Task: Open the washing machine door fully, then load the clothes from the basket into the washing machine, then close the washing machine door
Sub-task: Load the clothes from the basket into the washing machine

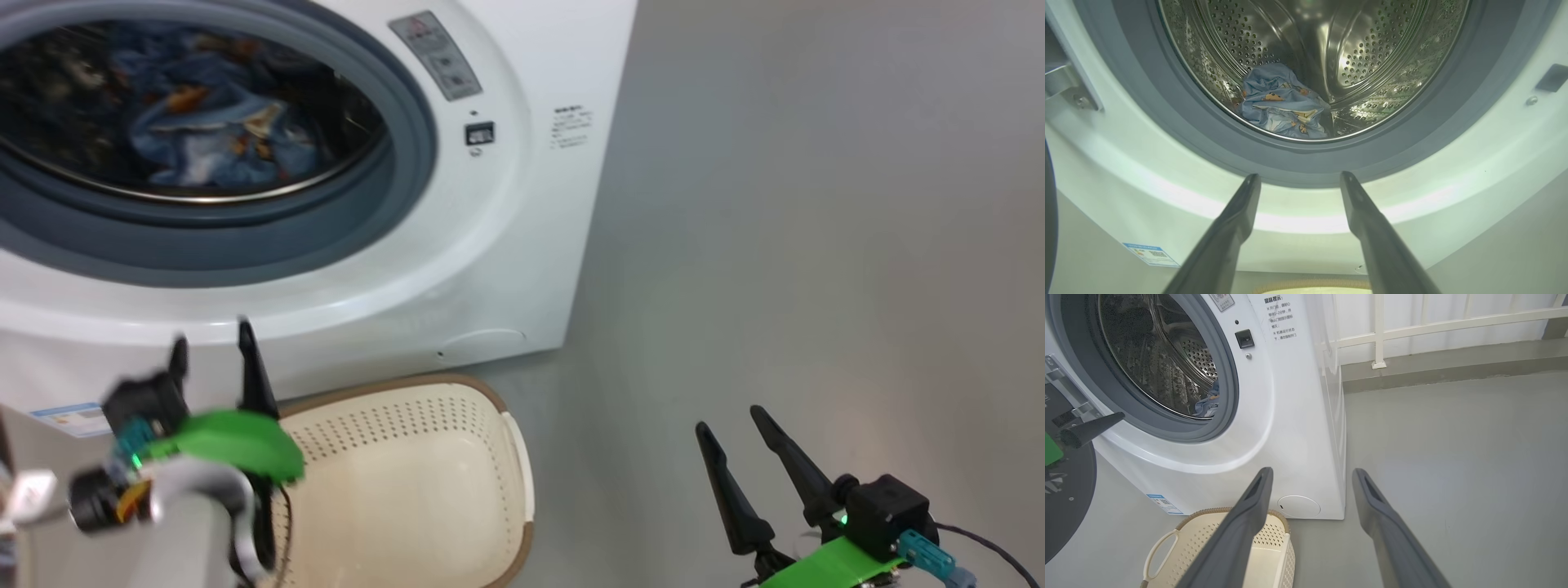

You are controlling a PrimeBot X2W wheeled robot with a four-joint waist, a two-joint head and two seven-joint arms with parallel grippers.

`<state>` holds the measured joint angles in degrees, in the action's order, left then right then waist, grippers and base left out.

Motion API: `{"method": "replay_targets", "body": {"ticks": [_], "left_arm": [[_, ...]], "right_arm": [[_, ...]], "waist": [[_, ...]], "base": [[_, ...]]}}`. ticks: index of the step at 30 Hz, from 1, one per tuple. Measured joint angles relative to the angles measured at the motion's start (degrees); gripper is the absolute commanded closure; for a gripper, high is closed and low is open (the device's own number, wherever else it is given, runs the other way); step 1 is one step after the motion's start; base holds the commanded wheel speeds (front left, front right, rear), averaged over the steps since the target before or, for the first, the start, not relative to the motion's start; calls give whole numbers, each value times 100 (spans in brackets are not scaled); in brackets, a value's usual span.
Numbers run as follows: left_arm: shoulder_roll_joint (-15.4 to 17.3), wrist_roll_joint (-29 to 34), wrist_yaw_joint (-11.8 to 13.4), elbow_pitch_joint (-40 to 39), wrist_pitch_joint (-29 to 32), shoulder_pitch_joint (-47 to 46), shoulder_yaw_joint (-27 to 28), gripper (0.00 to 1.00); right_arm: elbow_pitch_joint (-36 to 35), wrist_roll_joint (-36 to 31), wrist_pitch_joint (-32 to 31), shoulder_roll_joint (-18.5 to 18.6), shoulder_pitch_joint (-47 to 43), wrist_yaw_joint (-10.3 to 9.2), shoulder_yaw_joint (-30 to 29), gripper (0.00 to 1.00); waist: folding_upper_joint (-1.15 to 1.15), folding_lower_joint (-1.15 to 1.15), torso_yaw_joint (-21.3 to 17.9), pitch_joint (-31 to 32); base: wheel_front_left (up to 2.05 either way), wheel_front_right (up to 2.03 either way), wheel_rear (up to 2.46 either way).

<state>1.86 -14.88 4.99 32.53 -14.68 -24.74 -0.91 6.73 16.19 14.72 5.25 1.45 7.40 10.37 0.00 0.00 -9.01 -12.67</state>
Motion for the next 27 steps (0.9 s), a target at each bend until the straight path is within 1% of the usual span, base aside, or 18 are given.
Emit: {"method": "replay_targets", "body": {"ticks": [2,4,7,9,13,16,19,22,27], "left_arm": [[1,-156,-19,-119,0,270,-210,0],[1,-296,64,-248,0,510,-442,0],[1,-441,257,-555,2,856,-697,0],[4,-455,397,-802,2,1094,-817,0],[11,-454,541,-1369,4,1644,-978,0],[23,-546,639,-1617,4,2072,-1068,0],[31,-971,654,-1813,5,2413,-1092,0],[42,-915,660,-1965,4,2580,-1087,0],[52,-437,583,-2298,4,2958,-1011,0]], "right_arm": [[0,-8,0,15,-61,0,-29,0],[-16,-16,0,19,-106,0,-70,0],[-27,-22,0,20,-194,0,-99,0],[-34,-23,0,22,-265,0,-114,0],[-38,-53,0,49,-387,0,-124,0],[-41,-57,0,76,-424,0,-135,0],[-63,-138,0,116,-492,0,-144,0],[-62,-203,0,170,-522,0,-134,0],[-55,-203,0,204,-524,0,-94,0]], "waist": [[0,0,77,99],[0,0,164,178],[0,0,276,294],[0,0,335,377],[0,0,425,554],[0,0,479,694],[0,0,539,816],[0,0,598,914],[0,0,633,1082]], "base": [[0,0,0],[0,0,0],[0,0,0],[0,0,0],[0,0,0],[0,0,0],[0,0,0],[0,0,0],[0,0,0]]}}
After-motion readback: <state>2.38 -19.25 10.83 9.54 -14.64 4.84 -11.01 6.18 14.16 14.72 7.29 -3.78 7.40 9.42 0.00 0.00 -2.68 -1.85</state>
